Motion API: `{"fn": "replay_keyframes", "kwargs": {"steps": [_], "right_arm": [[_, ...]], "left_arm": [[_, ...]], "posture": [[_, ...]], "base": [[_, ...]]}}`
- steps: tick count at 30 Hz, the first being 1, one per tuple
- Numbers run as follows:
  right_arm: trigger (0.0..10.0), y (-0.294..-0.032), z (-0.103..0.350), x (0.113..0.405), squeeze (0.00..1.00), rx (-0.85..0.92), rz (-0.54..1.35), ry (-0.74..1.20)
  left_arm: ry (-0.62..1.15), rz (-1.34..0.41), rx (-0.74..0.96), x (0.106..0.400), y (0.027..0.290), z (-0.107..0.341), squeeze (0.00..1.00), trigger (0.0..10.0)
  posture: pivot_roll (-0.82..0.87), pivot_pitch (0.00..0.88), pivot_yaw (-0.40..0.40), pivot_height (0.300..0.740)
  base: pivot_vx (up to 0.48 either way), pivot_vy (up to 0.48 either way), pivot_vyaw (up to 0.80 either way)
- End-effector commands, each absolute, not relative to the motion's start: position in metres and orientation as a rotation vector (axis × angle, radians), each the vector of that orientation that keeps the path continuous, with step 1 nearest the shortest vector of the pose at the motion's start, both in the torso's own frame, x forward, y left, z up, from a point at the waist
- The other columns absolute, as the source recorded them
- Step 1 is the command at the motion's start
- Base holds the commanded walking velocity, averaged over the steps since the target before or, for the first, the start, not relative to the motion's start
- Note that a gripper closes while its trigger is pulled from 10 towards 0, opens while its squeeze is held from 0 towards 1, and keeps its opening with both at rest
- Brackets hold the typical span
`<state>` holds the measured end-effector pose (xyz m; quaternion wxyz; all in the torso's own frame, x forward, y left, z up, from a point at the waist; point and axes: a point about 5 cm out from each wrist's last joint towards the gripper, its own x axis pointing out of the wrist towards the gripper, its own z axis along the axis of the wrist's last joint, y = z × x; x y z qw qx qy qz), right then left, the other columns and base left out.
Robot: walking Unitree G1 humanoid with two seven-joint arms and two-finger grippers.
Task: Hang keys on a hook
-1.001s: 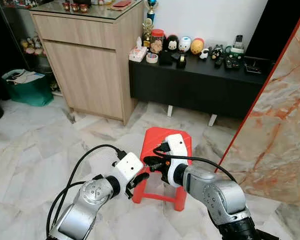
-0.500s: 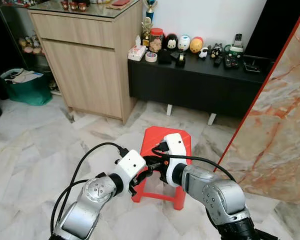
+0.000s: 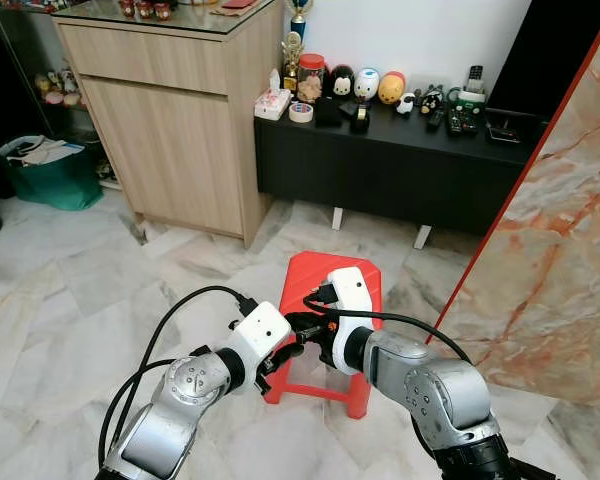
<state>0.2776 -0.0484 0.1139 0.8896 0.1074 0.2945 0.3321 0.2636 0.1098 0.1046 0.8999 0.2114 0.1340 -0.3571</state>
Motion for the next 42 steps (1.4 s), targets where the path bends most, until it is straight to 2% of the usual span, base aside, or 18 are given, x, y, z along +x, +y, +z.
{"fn": "replay_keyframes", "kwargs": {"steps": [1, 2, 3, 4, 5, 6, 38, 39, 40, 41, 42], "right_arm": [[10.0, -0.0467, 0.1214, 0.2793, 0.0, 0.225, 0.695, 0.585], [10.0, -0.0466, 0.1215, 0.2794, 0.0, 0.226, 0.695, 0.585], [10.0, -0.0466, 0.1215, 0.2795, 0.0, 0.226, 0.695, 0.585], [10.0, -0.0465, 0.1215, 0.2796, 0.0, 0.227, 0.695, 0.584], [10.0, -0.0466, 0.1217, 0.2799, 0.0, 0.227, 0.694, 0.584], [10.0, -0.0466, 0.1219, 0.2801, 0.0, 0.227, 0.693, 0.583], [10.0, -0.0485, 0.1197, 0.282, 0.0, 0.189, 0.681, 0.571], [10.0, -0.0496, 0.1193, 0.2828, 0.63, 0.18, 0.672, 0.569], [10.0, -0.0504, 0.119, 0.2833, 0.63, 0.173, 0.665, 0.567], [10.0, -0.0508, 0.1188, 0.2837, 1.0, 0.174, 0.668, 0.565], [10.0, -0.0509, 0.1189, 0.2839, 1.0, 0.174, 0.667, 0.564]], "left_arm": [[0.294, -0.738, 0.447, 0.2649, 0.1097, 0.1033, 0.0, 3.7], [0.295, -0.738, 0.448, 0.265, 0.1097, 0.1031, 0.0, 3.7], [0.296, -0.737, 0.45, 0.2652, 0.1097, 0.1029, 0.0, 1.2], [0.297, -0.737, 0.451, 0.2653, 0.1097, 0.1028, 0.0, 1.2], [0.298, -0.736, 0.451, 0.2655, 0.1098, 0.1026, 0.0, 0.2], [0.298, -0.734, 0.45, 0.2656, 0.1099, 0.1026, 0.0, 0.0], [0.284, -0.694, 0.435, 0.2686, 0.1126, 0.1036, 0.0, 0.0], [0.284, -0.695, 0.435, 0.2686, 0.1126, 0.1036, 0.0, 0.0], [0.284, -0.695, 0.435, 0.2685, 0.1126, 0.1035, 0.0, 0.0], [0.284, -0.695, 0.434, 0.2685, 0.1126, 0.1036, 0.0, 0.0], [0.284, -0.696, 0.434, 0.2686, 0.1126, 0.1036, 0.0, 0.0]], "posture": [[0.07, 0.037, -0.081, 0.74], [0.07, 0.037, -0.081, 0.74], [0.07, 0.037, -0.081, 0.74], [0.07, 0.037, -0.081, 0.74], [0.07, 0.037, -0.081, 0.74], [0.07, 0.037, -0.081, 0.74], [0.07, 0.032, -0.082, 0.74], [0.07, 0.032, -0.082, 0.74], [0.07, 0.032, -0.082, 0.74], [0.07, 0.032, -0.081, 0.74], [0.07, 0.033, -0.081, 0.74]], "base": [[0.0, 0.0, 0.0], [0.0, 0.0, 0.0], [0.0, 0.0, 0.0], [0.0, 0.0, 0.0], [0.0, 0.0, 0.0], [0.0, 0.0, 0.0], [0.0, 0.0, 0.0], [0.0, 0.0, 0.0], [0.0, 0.0, 0.0], [0.0, 0.0, 0.0], [0.0, 0.0, 0.0]]}}
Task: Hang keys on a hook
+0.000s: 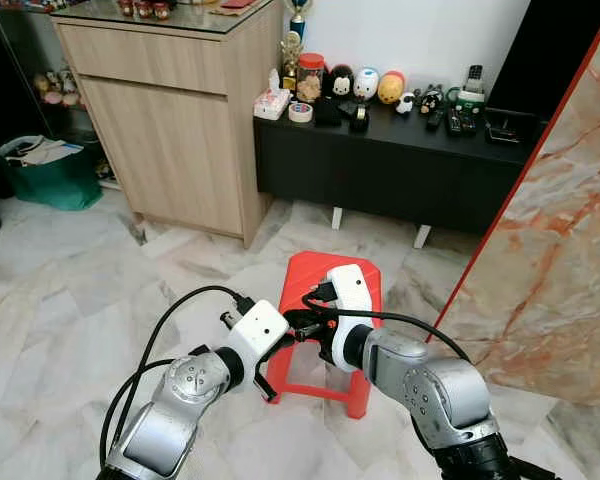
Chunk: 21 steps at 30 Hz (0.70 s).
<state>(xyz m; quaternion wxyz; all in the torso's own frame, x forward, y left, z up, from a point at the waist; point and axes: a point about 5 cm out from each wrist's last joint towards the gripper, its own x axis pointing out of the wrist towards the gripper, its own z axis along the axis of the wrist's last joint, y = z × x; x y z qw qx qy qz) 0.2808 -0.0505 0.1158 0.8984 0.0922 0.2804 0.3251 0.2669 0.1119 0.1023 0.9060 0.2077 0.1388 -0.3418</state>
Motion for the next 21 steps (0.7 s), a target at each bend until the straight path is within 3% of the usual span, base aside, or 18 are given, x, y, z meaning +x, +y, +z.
{"fn": "replay_keyframes", "kwargs": {"steps": [1, 6, 7, 8, 9, 10, 17, 21], "right_arm": [[10.0, -0.051, 0.119, 0.284, 1.0, 0.175, 0.664, 0.563], [10.0, -0.056, 0.118, 0.288, 1.0, 0.153, 0.623, 0.552], [10.0, -0.056, 0.118, 0.289, 0.79, 0.152, 0.617, 0.55], [10.0, -0.056, 0.118, 0.289, 0.79, 0.152, 0.617, 0.55], [10.0, -0.057, 0.118, 0.29, 0.19, 0.15, 0.612, 0.547], [10.0, -0.06, 0.12, 0.292, 0.0, 0.144, 0.595, 0.533], [10.0, -0.083, 0.136, 0.311, 0.0, 0.138, 0.471, 0.42], [10.0, -0.117, 0.144, 0.327, 0.0, 0.14, 0.329, 0.352]], "left_arm": [[0.284, -0.697, 0.434, 0.269, 0.113, 0.104, 0.0, 0.0], [0.284, -0.697, 0.431, 0.269, 0.113, 0.104, 0.0, 0.0], [0.284, -0.697, 0.431, 0.269, 0.113, 0.104, 0.0, 0.0], [0.284, -0.697, 0.431, 0.269, 0.113, 0.104, 0.0, 0.0], [0.284, -0.698, 0.431, 0.269, 0.113, 0.104, 0.0, 0.0], [0.287, -0.699, 0.43, 0.269, 0.114, 0.104, 0.0, 0.0], [0.307, -0.672, 0.442, 0.268, 0.124, 0.105, 0.0, 0.0], [0.314, -0.568, 0.42, 0.27, 0.146, 0.108, 0.0, 0.0]], "posture": [[0.07, 0.033, -0.081, 0.74], [0.07, 0.036, -0.081, 0.74], [0.07, 0.035, -0.08, 0.74], [0.07, 0.035, -0.08, 0.74], [0.07, 0.035, -0.08, 0.74], [0.07, 0.036, -0.079, 0.74], [0.07, 0.04, -0.075, 0.74], [0.08, 0.04, -0.072, 0.74]], "base": [[0.0, 0.0, 0.0], [0.0, 0.0, 0.0], [0.0, 0.0, 0.0], [0.0, 0.0, 0.0], [0.0, 0.0, 0.0], [0.0, 0.0, 0.0], [0.0, 0.0, 0.0], [0.0, 0.0, 0.0]]}}
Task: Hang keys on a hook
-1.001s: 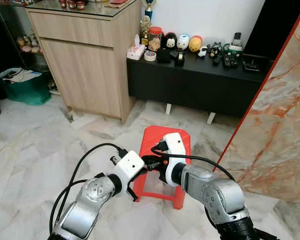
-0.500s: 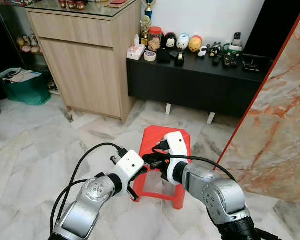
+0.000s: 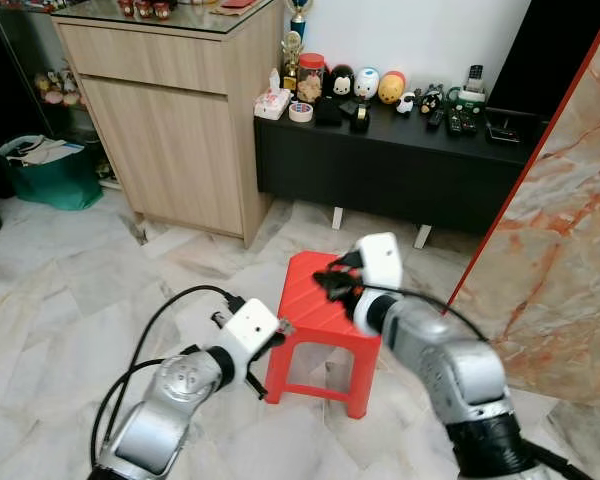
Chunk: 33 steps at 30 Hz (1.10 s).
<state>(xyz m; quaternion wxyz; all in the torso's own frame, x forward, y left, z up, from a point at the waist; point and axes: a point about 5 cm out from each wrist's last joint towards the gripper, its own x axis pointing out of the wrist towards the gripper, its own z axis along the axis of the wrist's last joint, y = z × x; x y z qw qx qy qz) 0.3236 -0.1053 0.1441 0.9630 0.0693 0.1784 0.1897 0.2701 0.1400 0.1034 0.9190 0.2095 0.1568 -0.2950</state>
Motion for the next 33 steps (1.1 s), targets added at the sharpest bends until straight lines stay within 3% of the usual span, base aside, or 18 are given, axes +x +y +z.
{"fn": "replay_keyframes", "kwargs": {"steps": [1, 2, 3, 8, 10, 14, 22, 25, 33], "right_arm": [[10.0, -0.125, 0.144, 0.33, 0.0, 0.138, 0.296, 0.342], [10.0, -0.137, 0.141, 0.334, 0.0, 0.127, 0.242, 0.34], [10.0, -0.16, 0.13, 0.338, 0.0, 0.113, 0.147, 0.35], [10.0, -0.199, 0.079, 0.328, 0.0, 0.065, 0.001, 0.485], [10.0, -0.212, 0.036, 0.307, 0.0, 0.044, -0.058, 0.632], [10.0, -0.219, -0.009, 0.273, 0.0, 0.018, -0.097, 0.791], [10.0, -0.201, -0.069, 0.207, 0.0, 0.05, -0.07, 1.012], [10.0, -0.195, -0.086, 0.179, 0.0, 0.06, -0.076, 1.106], [10.0, -0.185, -0.093, 0.166, 0.0, 0.072, -0.059, 1.132]], "left_arm": [[0.317, -0.533, 0.408, 0.271, 0.152, 0.109, 0.0, 0.0], [0.319, -0.481, 0.39, 0.273, 0.161, 0.11, 0.0, 3.4], [0.324, -0.368, 0.361, 0.276, 0.182, 0.11, 0.0, 10.0], [0.374, -0.102, 0.269, 0.276, 0.231, 0.096, 0.0, 10.0], [0.479, -0.012, 0.246, 0.265, 0.254, 0.068, 0.0, 10.0], [0.662, 0.061, 0.199, 0.238, 0.27, 0.02, 0.0, 10.0], [0.942, 0.172, 0.066, 0.176, 0.267, -0.055, 0.0, 10.0], [1.036, 0.154, 0.104, 0.156, 0.26, -0.075, 0.0, 10.0], [1.152, 0.158, 0.1, 0.13, 0.25, -0.092, 0.0, 10.0]], "posture": [[0.08, 0.04, -0.072, 0.74], [0.08, 0.039, -0.07, 0.74], [0.08, 0.039, -0.07, 0.74], [0.09, 0.035, -0.067, 0.74], [0.09, 0.035, -0.065, 0.74], [0.08, 0.03, -0.059, 0.74], [0.07, 0.009, -0.06, 0.74], [0.07, 0.0, -0.055, 0.74], [0.05, 0.0, -0.05, 0.74]], "base": [[0.0, 0.0, 0.0], [0.0, 0.0, 0.0], [0.0, 0.0, 0.0], [0.0, 0.0, 0.0], [0.0, 0.0, 0.0], [0.0, 0.0, 0.0], [0.0, 0.0, 0.0], [0.0, 0.0, 0.0], [0.0, 0.0, 0.0]]}}
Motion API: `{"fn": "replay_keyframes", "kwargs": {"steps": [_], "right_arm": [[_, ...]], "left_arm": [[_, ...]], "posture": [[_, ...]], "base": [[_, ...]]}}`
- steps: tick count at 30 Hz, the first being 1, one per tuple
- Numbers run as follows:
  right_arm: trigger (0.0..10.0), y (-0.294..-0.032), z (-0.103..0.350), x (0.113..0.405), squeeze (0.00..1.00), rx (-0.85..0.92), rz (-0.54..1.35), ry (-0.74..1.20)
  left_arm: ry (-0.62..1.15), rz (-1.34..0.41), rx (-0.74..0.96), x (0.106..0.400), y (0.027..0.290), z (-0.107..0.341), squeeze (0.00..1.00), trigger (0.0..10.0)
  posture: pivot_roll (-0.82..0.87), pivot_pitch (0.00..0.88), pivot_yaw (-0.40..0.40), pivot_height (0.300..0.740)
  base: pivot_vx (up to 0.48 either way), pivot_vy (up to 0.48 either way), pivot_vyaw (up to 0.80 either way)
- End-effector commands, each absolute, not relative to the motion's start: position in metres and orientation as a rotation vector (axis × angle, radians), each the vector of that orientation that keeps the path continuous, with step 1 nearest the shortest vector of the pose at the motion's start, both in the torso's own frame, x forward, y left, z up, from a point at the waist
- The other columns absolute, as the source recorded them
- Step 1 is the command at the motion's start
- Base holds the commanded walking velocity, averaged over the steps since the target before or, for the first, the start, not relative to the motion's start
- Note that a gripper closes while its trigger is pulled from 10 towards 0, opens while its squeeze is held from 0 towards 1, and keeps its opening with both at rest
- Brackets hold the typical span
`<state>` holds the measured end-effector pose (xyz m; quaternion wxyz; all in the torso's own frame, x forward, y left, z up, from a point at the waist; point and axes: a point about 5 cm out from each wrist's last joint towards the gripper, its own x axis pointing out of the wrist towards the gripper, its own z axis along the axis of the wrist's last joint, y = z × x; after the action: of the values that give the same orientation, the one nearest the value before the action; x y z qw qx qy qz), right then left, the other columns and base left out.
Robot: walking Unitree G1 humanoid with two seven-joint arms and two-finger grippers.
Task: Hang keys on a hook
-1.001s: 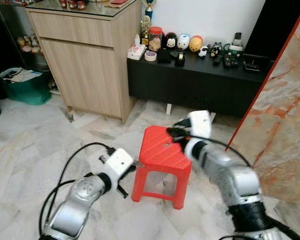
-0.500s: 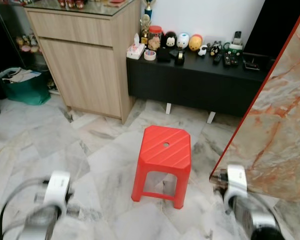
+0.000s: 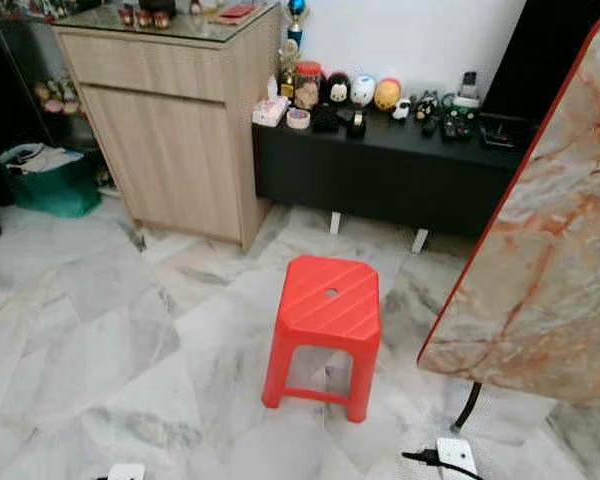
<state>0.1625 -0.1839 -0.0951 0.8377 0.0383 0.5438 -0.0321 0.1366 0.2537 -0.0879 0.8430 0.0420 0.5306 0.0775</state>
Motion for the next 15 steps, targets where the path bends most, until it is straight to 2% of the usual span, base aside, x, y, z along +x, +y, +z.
{"fn": "replay_keyframes", "kwargs": {"steps": [1, 8, 15], "right_arm": [[10.0, -0.187, -0.093, 0.166, 0.0, 0.06, -0.047, 1.132], [10.0, -0.205, -0.091, 0.164, 0.0, 0.054, -0.078, 1.131], [10.0, -0.202, -0.092, 0.165, 0.0, 0.044, -0.077, 1.13]], "left_arm": [[1.156, 0.158, 0.099, 0.13, 0.249, -0.093, 0.0, 10.0], [1.134, 0.144, 0.146, 0.148, 0.25, -0.087, 0.0, 10.0], [1.149, 0.138, 0.155, 0.136, 0.249, -0.092, 0.0, 10.0]], "posture": [[0.04, 0.0, -0.051, 0.74], [0.06, 0.0, -0.066, 0.74], [0.05, 0.0, -0.068, 0.74]], "base": [[0.0, 0.0, 0.0], [0.0, 0.0, 0.0], [0.0, -0.272, 0.0]]}}
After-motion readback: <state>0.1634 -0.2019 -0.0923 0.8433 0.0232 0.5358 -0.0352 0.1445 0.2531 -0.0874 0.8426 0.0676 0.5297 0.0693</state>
